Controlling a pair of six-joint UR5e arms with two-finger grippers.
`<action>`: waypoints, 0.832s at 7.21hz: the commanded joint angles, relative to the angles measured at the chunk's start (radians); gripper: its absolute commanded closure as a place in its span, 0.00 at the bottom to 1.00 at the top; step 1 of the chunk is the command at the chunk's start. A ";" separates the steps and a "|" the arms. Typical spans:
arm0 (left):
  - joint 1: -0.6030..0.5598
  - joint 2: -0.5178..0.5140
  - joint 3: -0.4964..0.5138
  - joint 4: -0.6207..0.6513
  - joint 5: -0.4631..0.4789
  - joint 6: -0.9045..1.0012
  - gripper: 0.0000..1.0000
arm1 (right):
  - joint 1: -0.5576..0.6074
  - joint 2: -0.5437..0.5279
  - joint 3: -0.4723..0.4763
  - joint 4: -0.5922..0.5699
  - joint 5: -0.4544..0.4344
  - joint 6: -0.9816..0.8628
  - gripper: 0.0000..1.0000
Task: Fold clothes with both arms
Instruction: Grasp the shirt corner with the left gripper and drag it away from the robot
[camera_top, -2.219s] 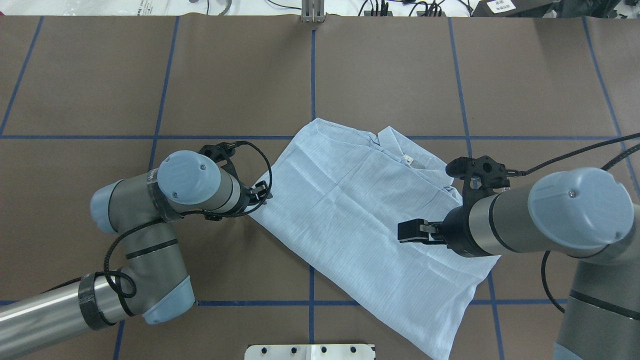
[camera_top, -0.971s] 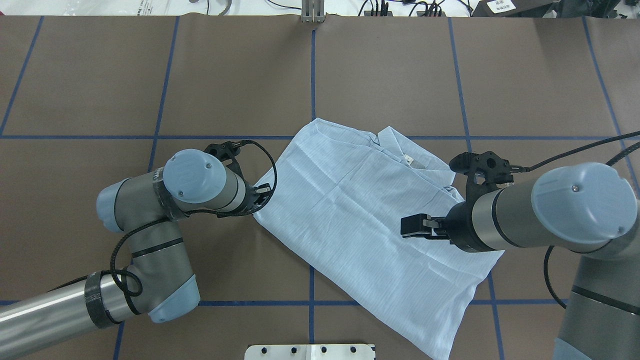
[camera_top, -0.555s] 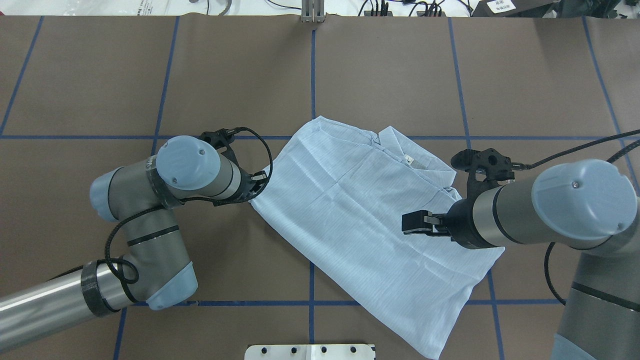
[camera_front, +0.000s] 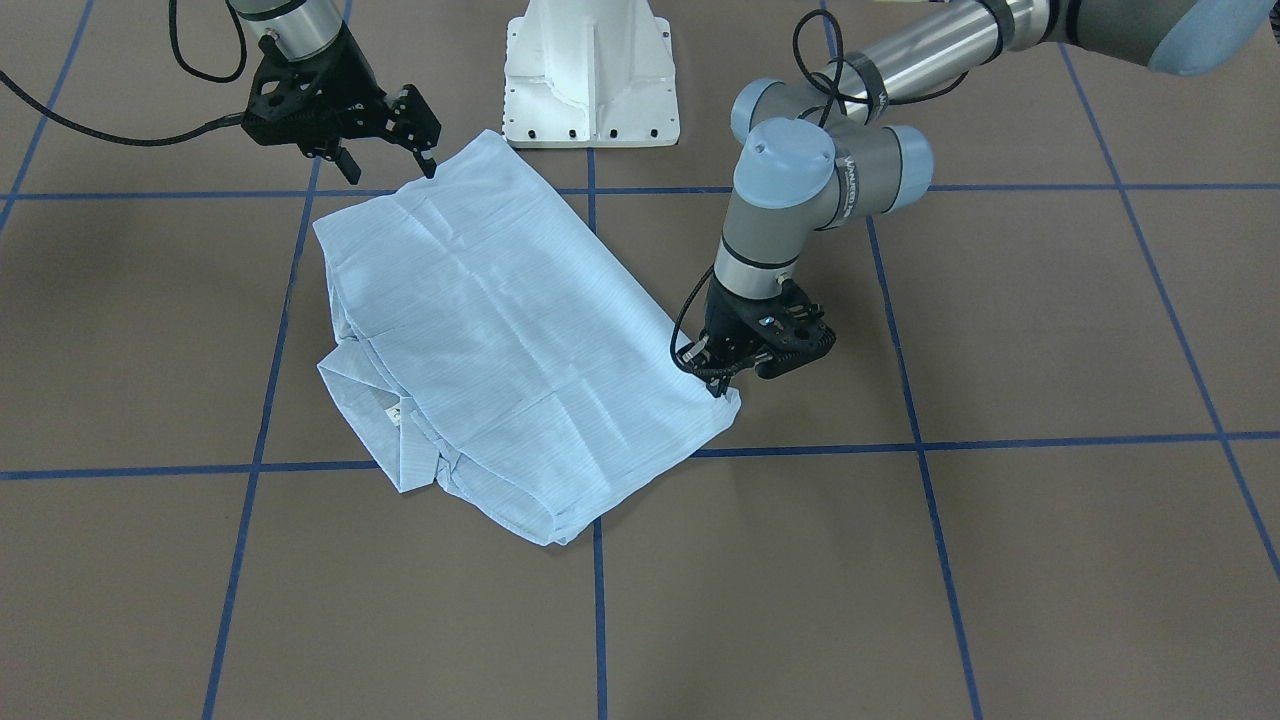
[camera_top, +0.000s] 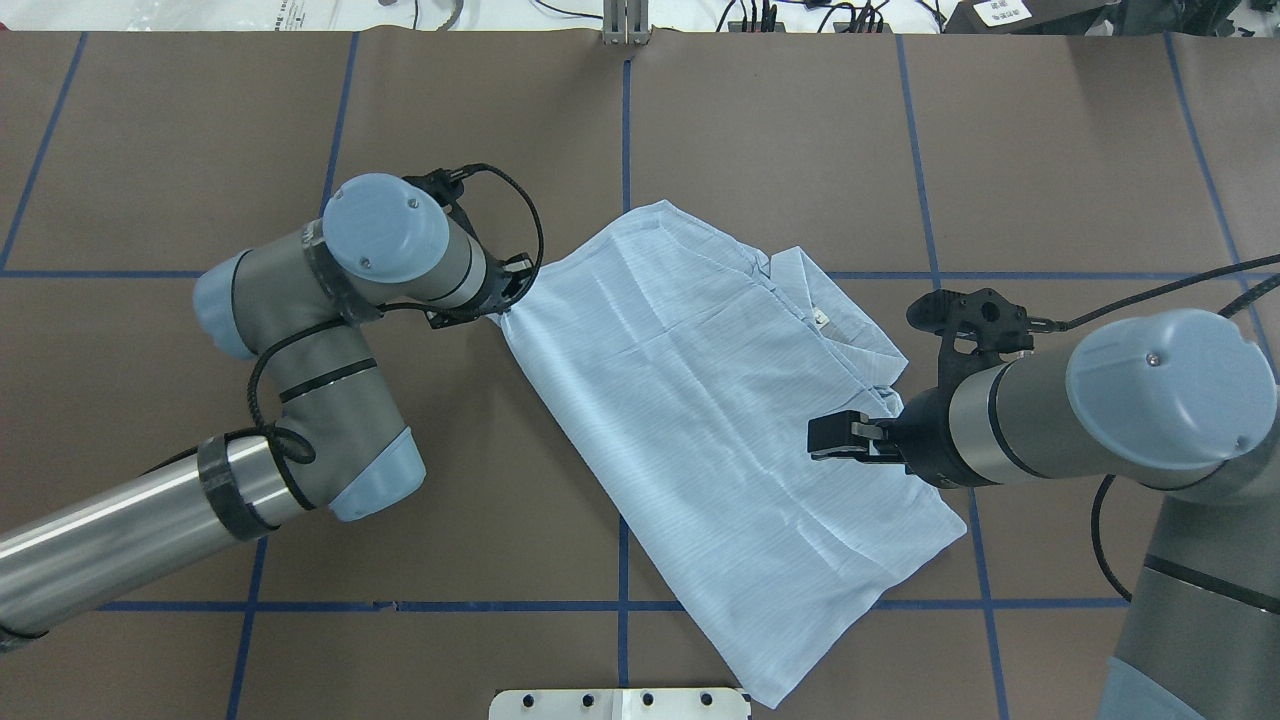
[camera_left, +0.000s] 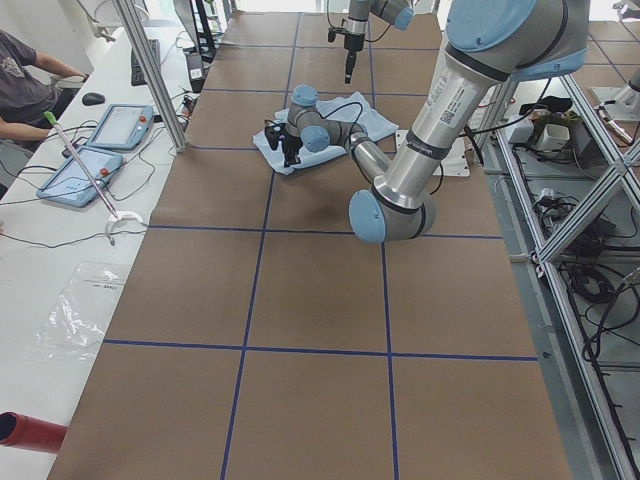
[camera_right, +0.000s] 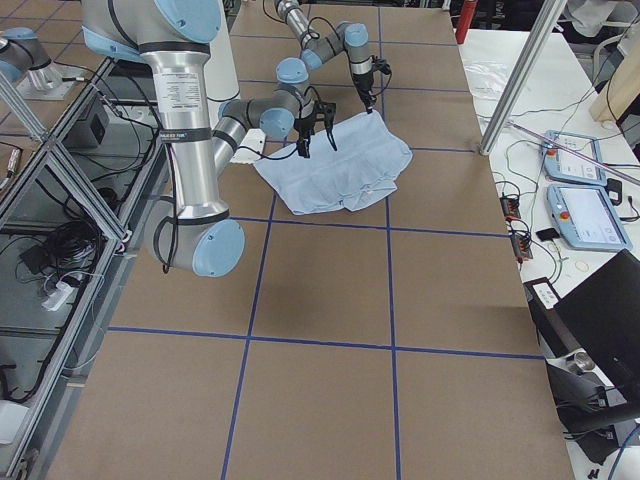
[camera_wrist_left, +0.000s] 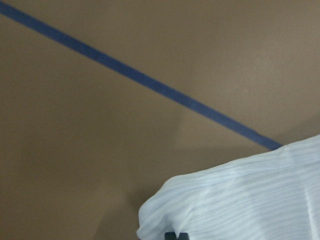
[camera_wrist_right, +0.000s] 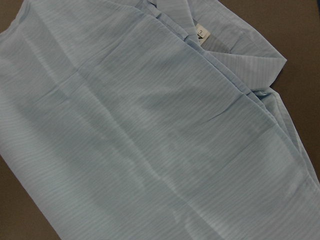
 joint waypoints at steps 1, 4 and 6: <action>-0.051 -0.140 0.207 -0.065 0.028 0.019 1.00 | 0.003 0.000 -0.018 0.004 -0.002 0.000 0.00; -0.110 -0.239 0.453 -0.299 0.108 0.078 1.00 | 0.003 0.000 -0.022 0.007 -0.002 0.000 0.00; -0.110 -0.248 0.559 -0.488 0.210 0.107 1.00 | 0.004 0.000 -0.027 0.007 -0.002 0.000 0.00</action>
